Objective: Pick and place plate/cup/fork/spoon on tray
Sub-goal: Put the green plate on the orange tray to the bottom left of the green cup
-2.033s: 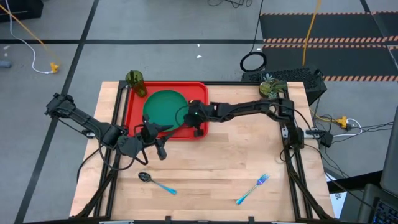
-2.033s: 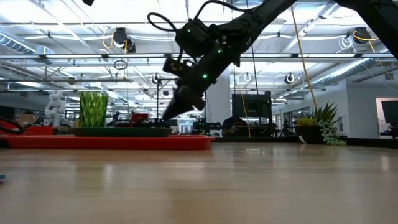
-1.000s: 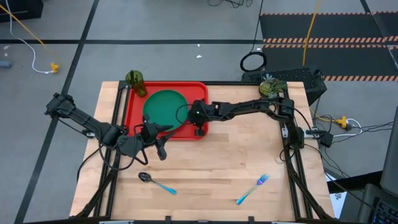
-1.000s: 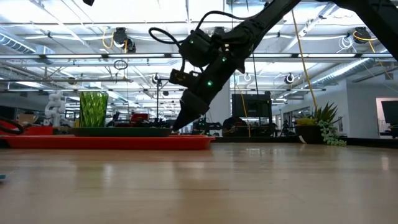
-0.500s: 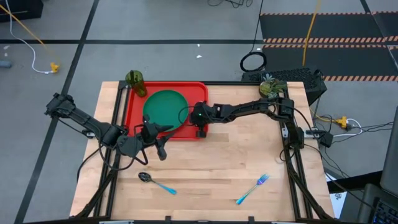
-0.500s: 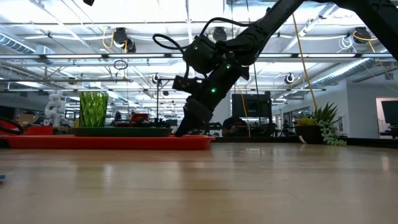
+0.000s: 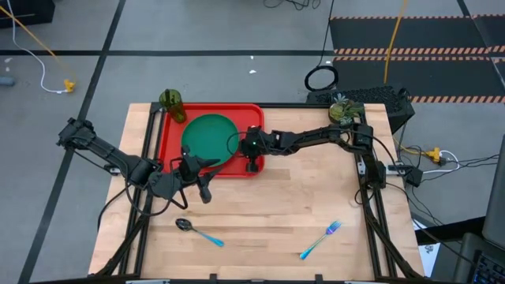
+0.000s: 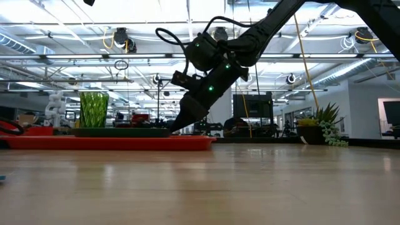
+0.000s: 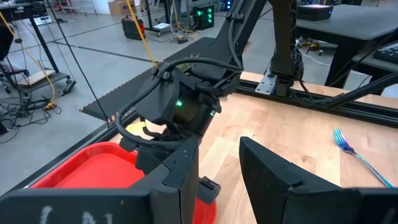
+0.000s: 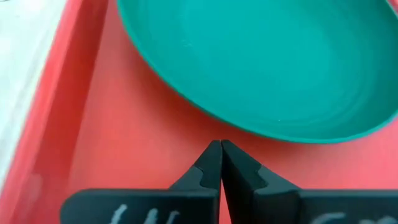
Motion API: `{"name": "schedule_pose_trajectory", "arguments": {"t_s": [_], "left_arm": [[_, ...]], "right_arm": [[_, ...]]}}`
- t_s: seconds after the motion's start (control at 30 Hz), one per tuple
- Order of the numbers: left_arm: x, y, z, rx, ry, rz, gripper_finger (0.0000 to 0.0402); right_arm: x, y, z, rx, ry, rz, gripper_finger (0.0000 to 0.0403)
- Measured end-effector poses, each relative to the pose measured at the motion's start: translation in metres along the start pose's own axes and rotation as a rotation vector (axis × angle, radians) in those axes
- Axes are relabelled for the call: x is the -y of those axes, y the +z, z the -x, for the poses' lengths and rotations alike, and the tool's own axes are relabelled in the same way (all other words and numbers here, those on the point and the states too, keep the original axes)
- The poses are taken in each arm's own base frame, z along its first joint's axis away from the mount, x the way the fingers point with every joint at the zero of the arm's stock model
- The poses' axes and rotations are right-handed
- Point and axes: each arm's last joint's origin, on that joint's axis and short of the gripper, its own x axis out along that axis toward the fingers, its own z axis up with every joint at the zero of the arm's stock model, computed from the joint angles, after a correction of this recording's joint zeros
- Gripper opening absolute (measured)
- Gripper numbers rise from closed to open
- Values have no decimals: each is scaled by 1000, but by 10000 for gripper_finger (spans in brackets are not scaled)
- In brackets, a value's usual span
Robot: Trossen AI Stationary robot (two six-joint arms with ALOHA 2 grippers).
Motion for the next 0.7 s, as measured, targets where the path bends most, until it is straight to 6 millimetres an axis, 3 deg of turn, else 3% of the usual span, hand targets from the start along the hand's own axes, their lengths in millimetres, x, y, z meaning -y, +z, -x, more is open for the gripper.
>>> {"name": "schedule_pose_trajectory", "arguments": {"t_s": [0.33, 0.7], "left_arm": [[0, 1, 0, 6, -2, 19, 120], [1, 3, 0, 25, -9, 29, 120]], "right_arm": [[24, -5, 1, 8, -45, 5, 0], [25, -3, -6, 77, -42, 27, 0]]}}
